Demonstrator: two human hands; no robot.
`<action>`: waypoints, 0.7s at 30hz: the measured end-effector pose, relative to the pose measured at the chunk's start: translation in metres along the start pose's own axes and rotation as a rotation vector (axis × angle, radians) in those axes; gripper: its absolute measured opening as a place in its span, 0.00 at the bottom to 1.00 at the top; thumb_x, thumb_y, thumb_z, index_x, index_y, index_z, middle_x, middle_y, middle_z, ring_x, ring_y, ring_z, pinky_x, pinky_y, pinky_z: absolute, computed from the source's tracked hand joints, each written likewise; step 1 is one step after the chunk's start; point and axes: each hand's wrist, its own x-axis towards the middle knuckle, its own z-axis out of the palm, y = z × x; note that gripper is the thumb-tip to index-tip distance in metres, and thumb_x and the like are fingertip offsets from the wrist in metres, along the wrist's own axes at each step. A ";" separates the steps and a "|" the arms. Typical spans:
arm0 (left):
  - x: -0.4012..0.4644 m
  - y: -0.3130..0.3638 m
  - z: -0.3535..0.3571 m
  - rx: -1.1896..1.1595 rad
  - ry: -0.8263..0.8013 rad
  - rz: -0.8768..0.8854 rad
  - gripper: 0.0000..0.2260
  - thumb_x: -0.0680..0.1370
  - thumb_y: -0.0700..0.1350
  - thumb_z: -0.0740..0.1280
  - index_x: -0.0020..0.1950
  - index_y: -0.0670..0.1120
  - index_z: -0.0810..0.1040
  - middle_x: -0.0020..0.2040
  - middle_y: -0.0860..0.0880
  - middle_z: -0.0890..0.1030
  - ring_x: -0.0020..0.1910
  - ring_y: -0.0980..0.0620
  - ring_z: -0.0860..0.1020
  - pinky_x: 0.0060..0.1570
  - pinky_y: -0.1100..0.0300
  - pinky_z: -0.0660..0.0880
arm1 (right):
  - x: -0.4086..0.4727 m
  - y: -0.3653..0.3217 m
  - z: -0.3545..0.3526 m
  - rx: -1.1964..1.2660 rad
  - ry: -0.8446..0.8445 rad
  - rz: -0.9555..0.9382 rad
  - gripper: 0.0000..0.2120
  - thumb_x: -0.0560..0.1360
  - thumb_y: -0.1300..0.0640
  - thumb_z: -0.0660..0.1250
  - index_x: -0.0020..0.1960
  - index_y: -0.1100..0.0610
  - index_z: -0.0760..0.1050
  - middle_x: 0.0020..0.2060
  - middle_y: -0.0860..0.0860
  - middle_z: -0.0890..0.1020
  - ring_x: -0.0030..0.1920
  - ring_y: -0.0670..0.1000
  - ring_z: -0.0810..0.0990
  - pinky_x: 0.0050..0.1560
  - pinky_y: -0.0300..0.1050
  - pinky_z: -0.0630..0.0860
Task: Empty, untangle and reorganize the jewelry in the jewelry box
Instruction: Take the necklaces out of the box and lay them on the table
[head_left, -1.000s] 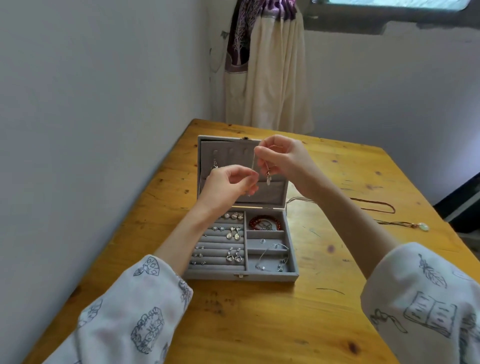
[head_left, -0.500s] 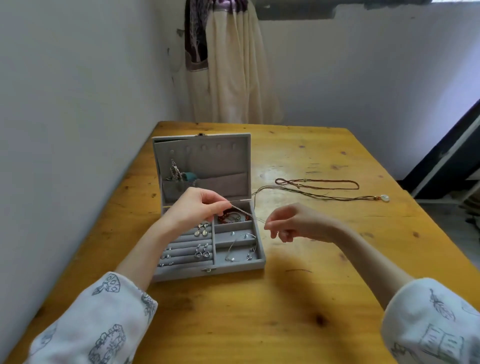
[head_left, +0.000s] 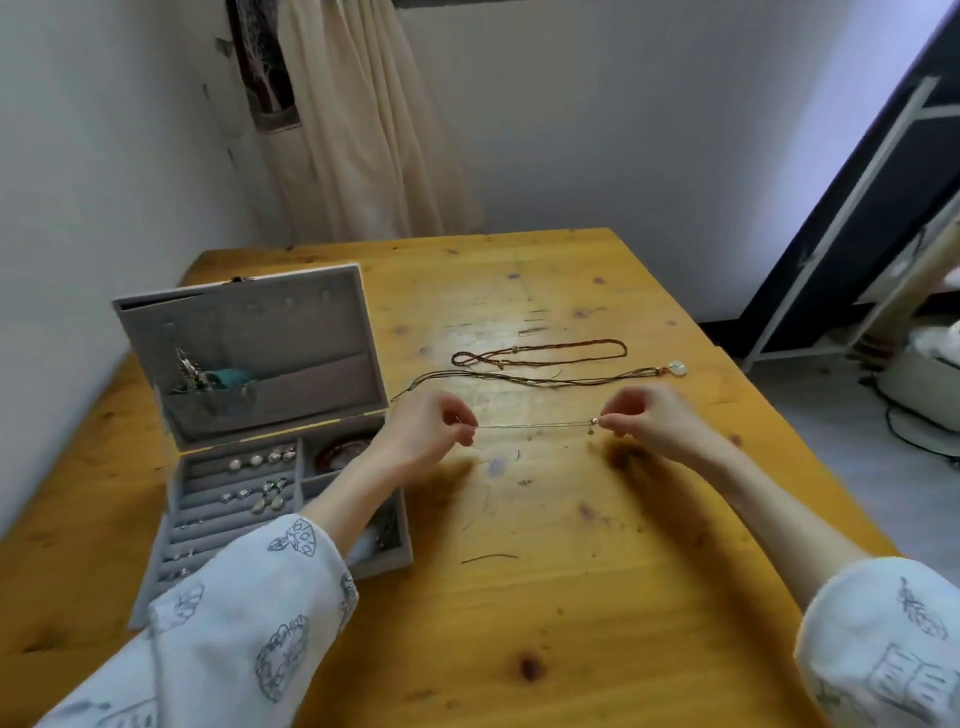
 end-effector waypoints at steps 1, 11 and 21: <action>0.008 0.002 0.006 0.020 0.006 -0.002 0.04 0.75 0.41 0.67 0.47 0.45 0.81 0.42 0.50 0.82 0.42 0.56 0.78 0.47 0.60 0.74 | 0.005 0.005 0.001 -0.077 0.058 -0.024 0.04 0.72 0.59 0.69 0.45 0.60 0.79 0.40 0.51 0.80 0.41 0.49 0.77 0.42 0.43 0.73; 0.050 -0.006 0.025 0.166 0.069 0.037 0.05 0.76 0.42 0.65 0.48 0.45 0.80 0.49 0.48 0.79 0.47 0.54 0.73 0.49 0.61 0.69 | 0.044 0.033 0.008 -0.183 0.207 -0.155 0.04 0.73 0.60 0.68 0.45 0.59 0.80 0.43 0.50 0.74 0.44 0.47 0.70 0.48 0.36 0.64; 0.042 -0.012 0.020 0.236 0.125 0.056 0.11 0.77 0.43 0.64 0.58 0.43 0.77 0.51 0.45 0.74 0.51 0.47 0.74 0.55 0.52 0.73 | 0.038 0.038 0.008 -0.189 0.222 -0.180 0.10 0.75 0.58 0.65 0.55 0.58 0.78 0.51 0.53 0.76 0.45 0.46 0.70 0.50 0.35 0.64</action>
